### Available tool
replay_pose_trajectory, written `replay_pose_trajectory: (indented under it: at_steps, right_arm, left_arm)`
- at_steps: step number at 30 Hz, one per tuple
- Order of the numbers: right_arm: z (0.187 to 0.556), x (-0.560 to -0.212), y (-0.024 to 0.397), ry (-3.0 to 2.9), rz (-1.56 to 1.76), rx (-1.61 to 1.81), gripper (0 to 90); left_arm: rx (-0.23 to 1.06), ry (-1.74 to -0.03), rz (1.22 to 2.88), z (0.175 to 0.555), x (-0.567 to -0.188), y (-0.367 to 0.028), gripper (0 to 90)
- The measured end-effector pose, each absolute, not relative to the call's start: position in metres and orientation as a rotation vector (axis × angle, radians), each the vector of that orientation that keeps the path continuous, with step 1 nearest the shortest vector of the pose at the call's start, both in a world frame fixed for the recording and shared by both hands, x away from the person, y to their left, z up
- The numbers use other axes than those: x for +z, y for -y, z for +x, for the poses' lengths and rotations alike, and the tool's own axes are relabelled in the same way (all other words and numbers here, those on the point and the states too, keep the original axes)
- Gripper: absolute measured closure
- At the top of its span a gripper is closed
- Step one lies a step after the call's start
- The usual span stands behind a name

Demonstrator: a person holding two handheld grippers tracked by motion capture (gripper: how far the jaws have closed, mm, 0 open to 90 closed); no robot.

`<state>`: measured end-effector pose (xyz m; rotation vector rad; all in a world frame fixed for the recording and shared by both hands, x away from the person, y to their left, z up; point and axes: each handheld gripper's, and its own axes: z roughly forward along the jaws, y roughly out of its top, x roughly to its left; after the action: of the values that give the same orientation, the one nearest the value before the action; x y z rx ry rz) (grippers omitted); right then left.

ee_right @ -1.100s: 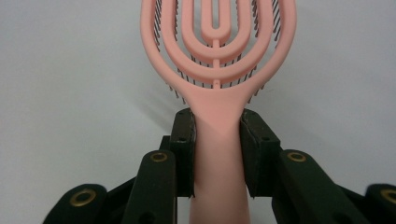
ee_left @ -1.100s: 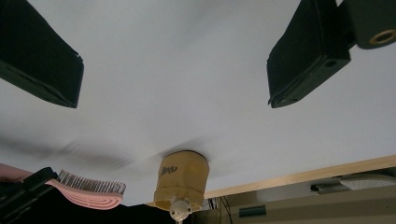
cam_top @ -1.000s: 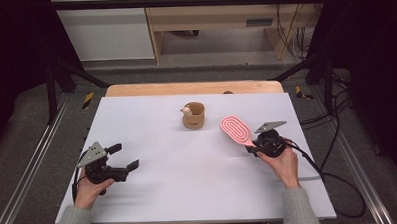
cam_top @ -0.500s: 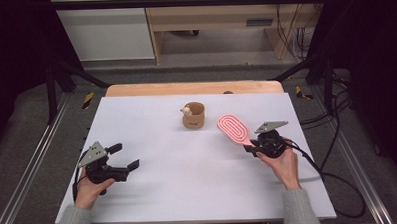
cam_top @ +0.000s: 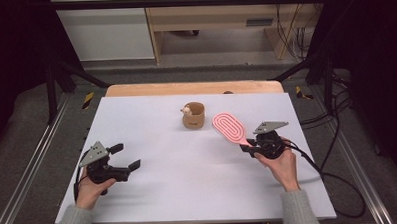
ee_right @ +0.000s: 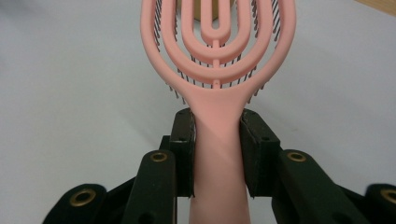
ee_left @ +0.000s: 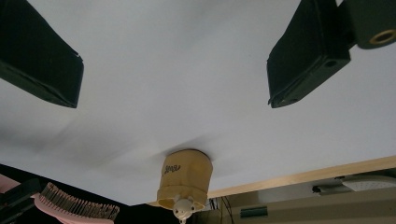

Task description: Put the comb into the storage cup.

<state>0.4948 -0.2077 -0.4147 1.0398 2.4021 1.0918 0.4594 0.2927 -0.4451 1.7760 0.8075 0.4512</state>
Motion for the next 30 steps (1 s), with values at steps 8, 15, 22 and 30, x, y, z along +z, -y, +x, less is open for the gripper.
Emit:
replay_pose_trajectory:
  at_steps: [8, 15, 22, 30]
  right_arm:
    - [0.492, -0.412, 0.202, -2.405, 1.026, 1.109, 69.3]
    - [0.489, -0.409, 0.196, -2.404, 1.0, 1.14, 69.3]
    - [0.486, -0.405, 0.191, -2.403, 0.971, 1.17, 69.3]
    - [0.483, -0.402, 0.186, -2.403, 0.95, 1.198, 69.3]
  left_arm:
    - [0.449, -0.806, 1.774, 0.458, -0.443, -0.29, 3.6]
    - [0.447, -0.807, 1.766, 0.457, -0.442, -0.287, 3.6]
    - [0.44, -0.809, 1.759, 0.456, -0.44, -0.284, 3.6]
    - [0.424, -0.809, 1.753, 0.455, -0.438, -0.279, 3.4]
